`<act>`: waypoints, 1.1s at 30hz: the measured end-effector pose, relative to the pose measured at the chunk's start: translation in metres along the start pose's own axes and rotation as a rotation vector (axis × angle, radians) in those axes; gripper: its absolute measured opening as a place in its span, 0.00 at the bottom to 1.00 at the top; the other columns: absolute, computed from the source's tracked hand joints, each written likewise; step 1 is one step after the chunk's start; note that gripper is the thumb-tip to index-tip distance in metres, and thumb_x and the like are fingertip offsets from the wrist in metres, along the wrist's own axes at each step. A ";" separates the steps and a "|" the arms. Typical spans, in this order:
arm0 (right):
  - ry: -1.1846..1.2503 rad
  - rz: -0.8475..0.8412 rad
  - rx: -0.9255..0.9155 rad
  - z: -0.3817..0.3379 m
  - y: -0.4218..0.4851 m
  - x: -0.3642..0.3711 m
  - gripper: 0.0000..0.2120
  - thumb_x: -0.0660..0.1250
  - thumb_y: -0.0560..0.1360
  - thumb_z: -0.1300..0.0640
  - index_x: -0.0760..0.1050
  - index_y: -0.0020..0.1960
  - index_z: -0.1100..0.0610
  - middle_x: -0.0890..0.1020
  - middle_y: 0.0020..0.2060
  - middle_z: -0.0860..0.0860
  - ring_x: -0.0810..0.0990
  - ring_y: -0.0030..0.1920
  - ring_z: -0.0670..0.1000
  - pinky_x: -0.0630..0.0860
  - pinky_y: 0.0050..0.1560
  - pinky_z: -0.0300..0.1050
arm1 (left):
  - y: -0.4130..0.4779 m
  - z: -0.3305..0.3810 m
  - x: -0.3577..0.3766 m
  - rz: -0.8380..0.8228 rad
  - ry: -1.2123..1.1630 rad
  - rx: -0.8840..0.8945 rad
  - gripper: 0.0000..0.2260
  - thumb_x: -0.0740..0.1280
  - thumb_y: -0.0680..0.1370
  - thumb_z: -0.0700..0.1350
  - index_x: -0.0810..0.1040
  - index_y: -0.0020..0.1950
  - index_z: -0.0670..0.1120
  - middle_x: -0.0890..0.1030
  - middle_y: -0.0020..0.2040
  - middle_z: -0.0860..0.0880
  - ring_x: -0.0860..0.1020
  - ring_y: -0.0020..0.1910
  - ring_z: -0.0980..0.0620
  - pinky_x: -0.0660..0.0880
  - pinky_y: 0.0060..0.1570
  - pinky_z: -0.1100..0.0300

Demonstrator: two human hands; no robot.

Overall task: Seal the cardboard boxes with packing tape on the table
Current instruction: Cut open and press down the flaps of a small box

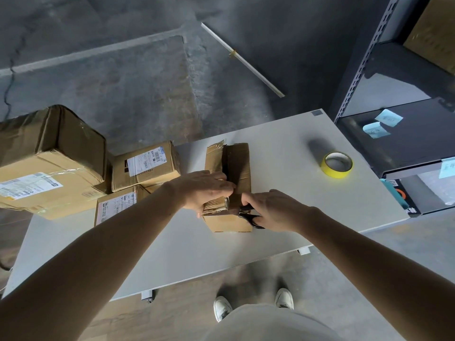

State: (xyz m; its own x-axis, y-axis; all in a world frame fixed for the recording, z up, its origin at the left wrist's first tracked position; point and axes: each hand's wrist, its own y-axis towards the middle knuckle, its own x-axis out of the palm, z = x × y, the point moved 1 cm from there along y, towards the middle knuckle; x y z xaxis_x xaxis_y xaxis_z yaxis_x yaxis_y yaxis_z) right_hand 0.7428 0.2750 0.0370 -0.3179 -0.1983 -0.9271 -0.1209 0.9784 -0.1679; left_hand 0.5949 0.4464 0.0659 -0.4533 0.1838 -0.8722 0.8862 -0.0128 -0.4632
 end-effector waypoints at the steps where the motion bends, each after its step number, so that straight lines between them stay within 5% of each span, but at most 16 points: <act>1: 0.001 -0.001 0.001 -0.001 0.002 0.001 0.16 0.67 0.78 0.54 0.65 0.61 0.55 0.74 0.45 0.46 0.69 0.40 0.50 0.66 0.47 0.45 | -0.001 0.000 0.000 0.005 -0.011 -0.003 0.44 0.82 0.62 0.53 0.62 0.72 0.49 0.68 0.71 0.49 0.63 0.69 0.49 0.69 0.62 0.55; 12: 0.026 0.026 0.008 -0.005 0.003 -0.006 0.14 0.67 0.77 0.57 0.69 0.61 0.56 0.81 0.48 0.54 0.71 0.41 0.53 0.64 0.41 0.44 | -0.005 -0.001 0.001 0.008 -0.082 -0.008 0.44 0.81 0.64 0.50 0.61 0.75 0.47 0.62 0.77 0.46 0.56 0.77 0.47 0.64 0.72 0.51; 17: -0.008 0.058 0.009 -0.002 0.001 -0.008 0.15 0.68 0.77 0.55 0.70 0.62 0.54 0.82 0.52 0.50 0.77 0.45 0.52 0.71 0.49 0.45 | -0.008 -0.001 0.004 0.028 -0.135 -0.018 0.42 0.80 0.66 0.50 0.62 0.74 0.48 0.58 0.79 0.47 0.51 0.79 0.48 0.60 0.74 0.54; 20: -0.022 0.100 0.023 0.006 -0.002 -0.011 0.19 0.68 0.76 0.48 0.71 0.65 0.51 0.80 0.54 0.47 0.78 0.52 0.50 0.67 0.53 0.45 | -0.009 -0.001 0.006 0.010 -0.152 -0.026 0.40 0.79 0.68 0.51 0.60 0.73 0.51 0.51 0.80 0.48 0.49 0.79 0.48 0.62 0.73 0.53; 25: 0.013 0.158 0.096 0.024 -0.016 -0.014 0.18 0.66 0.76 0.42 0.71 0.62 0.47 0.72 0.46 0.40 0.72 0.50 0.44 0.64 0.54 0.44 | -0.013 0.000 0.004 0.026 -0.198 -0.062 0.38 0.79 0.69 0.50 0.60 0.71 0.53 0.43 0.79 0.49 0.40 0.79 0.49 0.64 0.71 0.55; 28: 0.039 0.139 0.185 0.038 -0.025 -0.011 0.17 0.67 0.75 0.43 0.69 0.61 0.47 0.68 0.43 0.39 0.73 0.52 0.46 0.62 0.52 0.44 | -0.013 -0.002 0.006 0.020 -0.203 -0.076 0.41 0.79 0.69 0.51 0.57 0.74 0.52 0.45 0.80 0.49 0.38 0.79 0.50 0.58 0.75 0.53; 33: 0.203 0.205 0.364 0.053 -0.031 -0.002 0.21 0.69 0.73 0.43 0.67 0.61 0.48 0.76 0.51 0.46 0.75 0.55 0.50 0.64 0.53 0.47 | -0.011 -0.006 0.005 0.025 -0.206 -0.092 0.55 0.79 0.66 0.55 0.43 0.80 0.55 0.49 0.80 0.53 0.40 0.79 0.52 0.47 0.77 0.54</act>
State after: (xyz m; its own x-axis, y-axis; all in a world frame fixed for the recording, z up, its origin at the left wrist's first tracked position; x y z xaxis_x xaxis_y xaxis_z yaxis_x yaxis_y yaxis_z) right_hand 0.7968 0.2486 0.0265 -0.4828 0.0298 -0.8752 0.2902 0.9484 -0.1278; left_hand 0.5830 0.4535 0.0677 -0.4330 -0.0204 -0.9012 0.8980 0.0764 -0.4332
